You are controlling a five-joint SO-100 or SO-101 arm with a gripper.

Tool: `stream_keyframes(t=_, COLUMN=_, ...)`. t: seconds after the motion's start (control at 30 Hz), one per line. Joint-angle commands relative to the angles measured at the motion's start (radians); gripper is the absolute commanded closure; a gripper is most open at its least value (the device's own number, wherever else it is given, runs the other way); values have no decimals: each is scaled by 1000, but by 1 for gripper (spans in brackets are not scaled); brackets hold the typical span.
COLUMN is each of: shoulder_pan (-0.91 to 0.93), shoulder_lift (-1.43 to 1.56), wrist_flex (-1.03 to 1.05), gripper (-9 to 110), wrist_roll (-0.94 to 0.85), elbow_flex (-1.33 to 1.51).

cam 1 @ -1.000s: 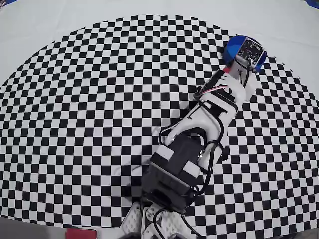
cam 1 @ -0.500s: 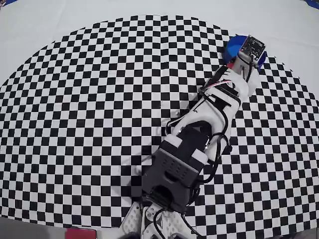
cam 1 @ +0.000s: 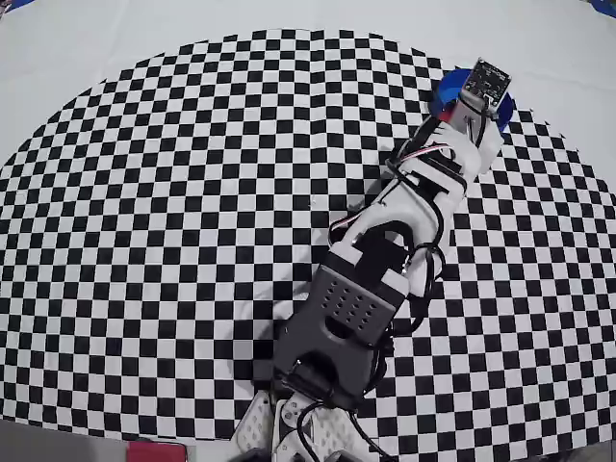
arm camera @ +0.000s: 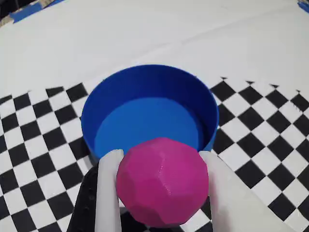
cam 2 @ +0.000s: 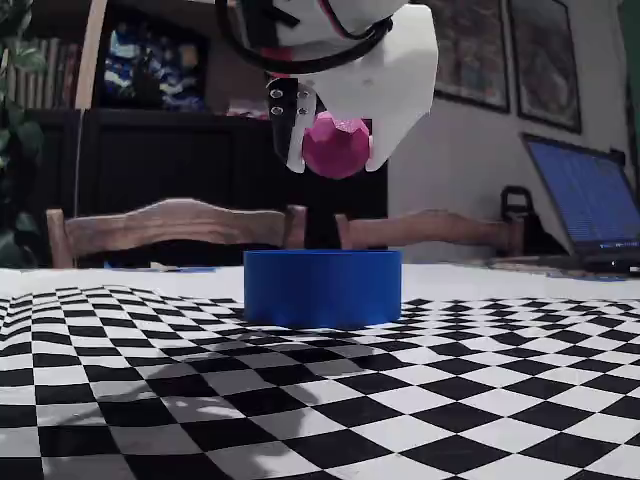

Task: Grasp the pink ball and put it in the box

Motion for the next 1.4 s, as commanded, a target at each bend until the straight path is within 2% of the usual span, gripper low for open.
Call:
stream_keyframes(t=0.0, shoulder_pan=-12, shoulder_lift=0, wrist_flex=12, gripper=101, wrist_roll=6, elbow_flex=-67)
stream_keyframes(t=1.37, shoulder_pan=-8, shoulder_lift=-264, wrist_flex=121, gripper=101, wrist_roll=6, elbow_flex=-472)
